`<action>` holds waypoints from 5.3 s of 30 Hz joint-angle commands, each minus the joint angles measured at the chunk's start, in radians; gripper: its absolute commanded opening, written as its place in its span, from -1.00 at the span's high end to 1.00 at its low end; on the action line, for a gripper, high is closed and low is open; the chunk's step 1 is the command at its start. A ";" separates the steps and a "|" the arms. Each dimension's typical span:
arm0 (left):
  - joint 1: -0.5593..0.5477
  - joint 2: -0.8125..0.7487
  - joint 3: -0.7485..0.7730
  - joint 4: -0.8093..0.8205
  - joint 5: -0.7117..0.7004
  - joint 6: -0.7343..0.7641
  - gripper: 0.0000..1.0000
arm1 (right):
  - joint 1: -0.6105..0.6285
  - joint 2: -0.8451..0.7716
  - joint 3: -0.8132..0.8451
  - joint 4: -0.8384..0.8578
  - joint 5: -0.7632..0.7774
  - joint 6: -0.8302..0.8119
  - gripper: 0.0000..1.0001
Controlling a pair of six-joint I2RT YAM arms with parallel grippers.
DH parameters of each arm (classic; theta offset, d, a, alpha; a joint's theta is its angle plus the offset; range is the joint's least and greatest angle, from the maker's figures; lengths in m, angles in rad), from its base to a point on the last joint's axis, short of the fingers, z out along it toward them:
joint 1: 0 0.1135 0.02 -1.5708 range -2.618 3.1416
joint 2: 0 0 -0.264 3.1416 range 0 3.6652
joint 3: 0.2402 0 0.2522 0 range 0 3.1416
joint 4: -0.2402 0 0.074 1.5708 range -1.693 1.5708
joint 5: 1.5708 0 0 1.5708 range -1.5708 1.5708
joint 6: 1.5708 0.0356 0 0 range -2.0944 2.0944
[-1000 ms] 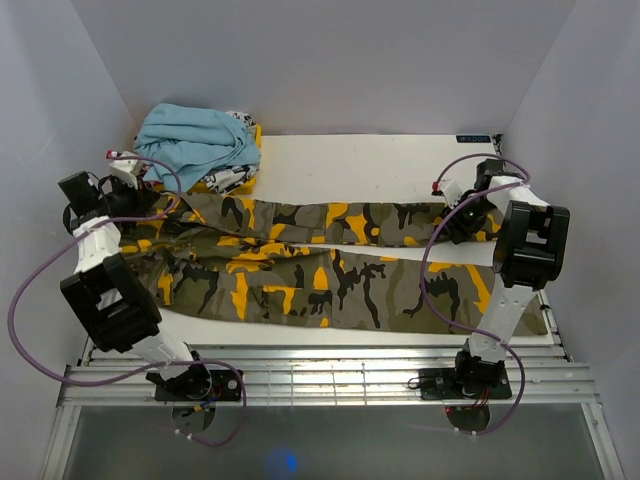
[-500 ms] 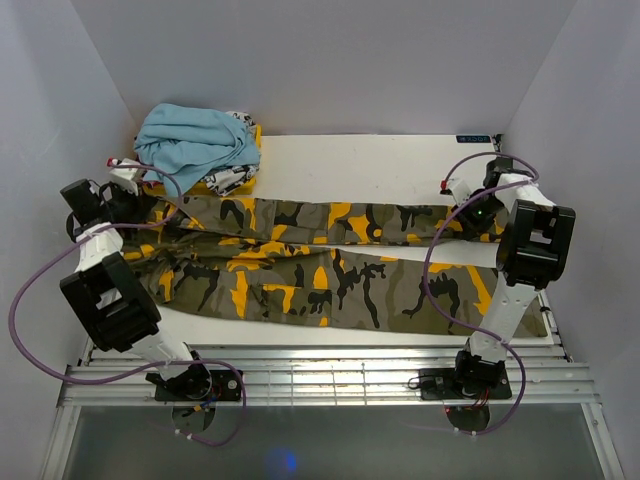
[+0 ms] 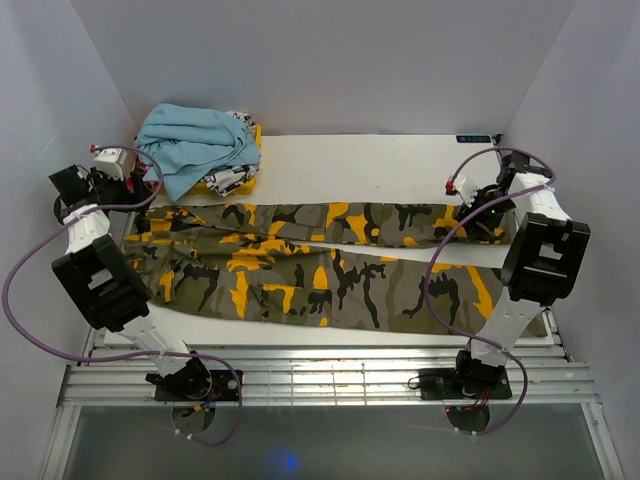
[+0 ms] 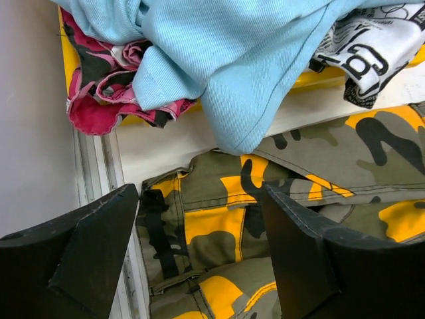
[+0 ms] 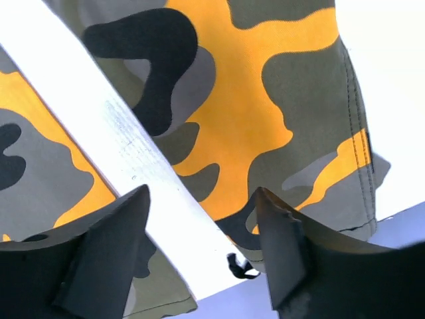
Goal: Fold and stack the trousers
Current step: Flatten the trousers out
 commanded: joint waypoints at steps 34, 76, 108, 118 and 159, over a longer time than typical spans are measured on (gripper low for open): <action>-0.372 -0.047 -0.162 -0.266 0.059 0.987 -0.22 | 0.030 -0.234 -0.117 0.232 0.026 -0.056 0.85; -0.497 -0.247 -0.404 -0.157 0.068 0.855 0.19 | 0.021 -0.485 0.193 0.209 -0.074 0.205 0.85; -0.166 -0.260 -0.375 -0.380 -0.202 0.404 -0.41 | 0.081 0.245 0.489 0.381 0.375 0.513 -0.92; 0.061 -0.156 -0.413 -0.557 -0.336 0.614 -0.33 | 0.092 0.064 0.396 0.203 0.161 0.499 -0.87; 0.229 -0.255 -0.229 -0.784 0.069 0.781 -0.62 | -0.091 0.523 0.692 0.315 -0.036 0.986 -0.39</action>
